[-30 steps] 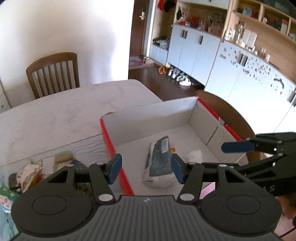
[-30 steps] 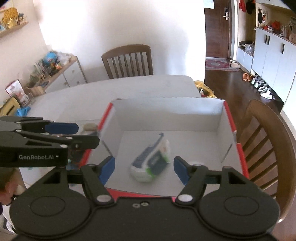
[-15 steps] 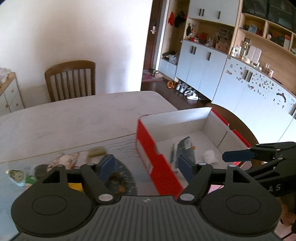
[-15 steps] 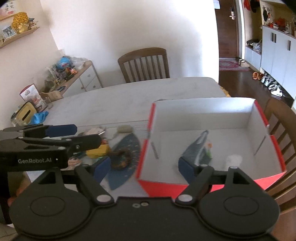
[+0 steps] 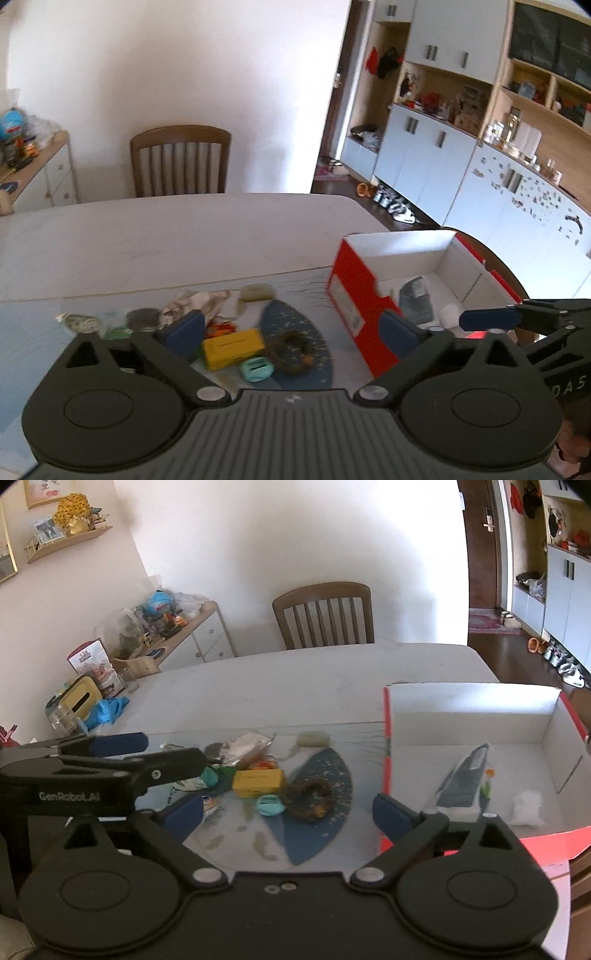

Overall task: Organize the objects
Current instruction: 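Grasp the green plush with the left tool while the right tool grasps the brown hair tie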

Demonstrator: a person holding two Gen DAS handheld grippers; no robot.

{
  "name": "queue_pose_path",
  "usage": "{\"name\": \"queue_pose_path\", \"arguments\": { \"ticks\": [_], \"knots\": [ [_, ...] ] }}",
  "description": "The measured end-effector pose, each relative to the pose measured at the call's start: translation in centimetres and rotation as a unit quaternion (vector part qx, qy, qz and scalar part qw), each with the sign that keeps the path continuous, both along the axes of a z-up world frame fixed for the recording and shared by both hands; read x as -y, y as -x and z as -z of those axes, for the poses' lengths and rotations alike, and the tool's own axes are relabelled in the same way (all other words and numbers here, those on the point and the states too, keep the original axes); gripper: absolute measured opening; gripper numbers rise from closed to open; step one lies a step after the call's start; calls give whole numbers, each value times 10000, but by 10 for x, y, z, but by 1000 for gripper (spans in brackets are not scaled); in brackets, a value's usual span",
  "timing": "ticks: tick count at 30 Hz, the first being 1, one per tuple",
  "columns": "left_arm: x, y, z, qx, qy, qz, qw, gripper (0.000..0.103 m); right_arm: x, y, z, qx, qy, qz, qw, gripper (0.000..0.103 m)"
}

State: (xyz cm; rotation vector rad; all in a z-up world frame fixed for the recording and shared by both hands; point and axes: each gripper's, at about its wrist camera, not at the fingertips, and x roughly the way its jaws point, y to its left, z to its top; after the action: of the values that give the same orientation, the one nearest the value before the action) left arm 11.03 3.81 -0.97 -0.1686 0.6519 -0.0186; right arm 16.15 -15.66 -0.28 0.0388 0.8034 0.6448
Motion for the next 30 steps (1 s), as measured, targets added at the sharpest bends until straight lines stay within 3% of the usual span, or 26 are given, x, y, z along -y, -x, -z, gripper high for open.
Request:
{"name": "queue_pose_path", "arguments": {
  "ticks": [7, 15, 30],
  "knots": [
    [-38, 11, 13, -67, 209, -240, 9995, 103, -24, 9, 4, 58, 60, 48, 10000, 98],
    [-78, 16, 29, 57, -63, -506, 9987, 103, -55, 9, 23, 43, 239, 48, 9997, 98],
    [-132, -22, 89, -544, -299, -715, 9955, 103, -87, -23, 74, -201, 735, 274, 9967, 91]
  ]
}}
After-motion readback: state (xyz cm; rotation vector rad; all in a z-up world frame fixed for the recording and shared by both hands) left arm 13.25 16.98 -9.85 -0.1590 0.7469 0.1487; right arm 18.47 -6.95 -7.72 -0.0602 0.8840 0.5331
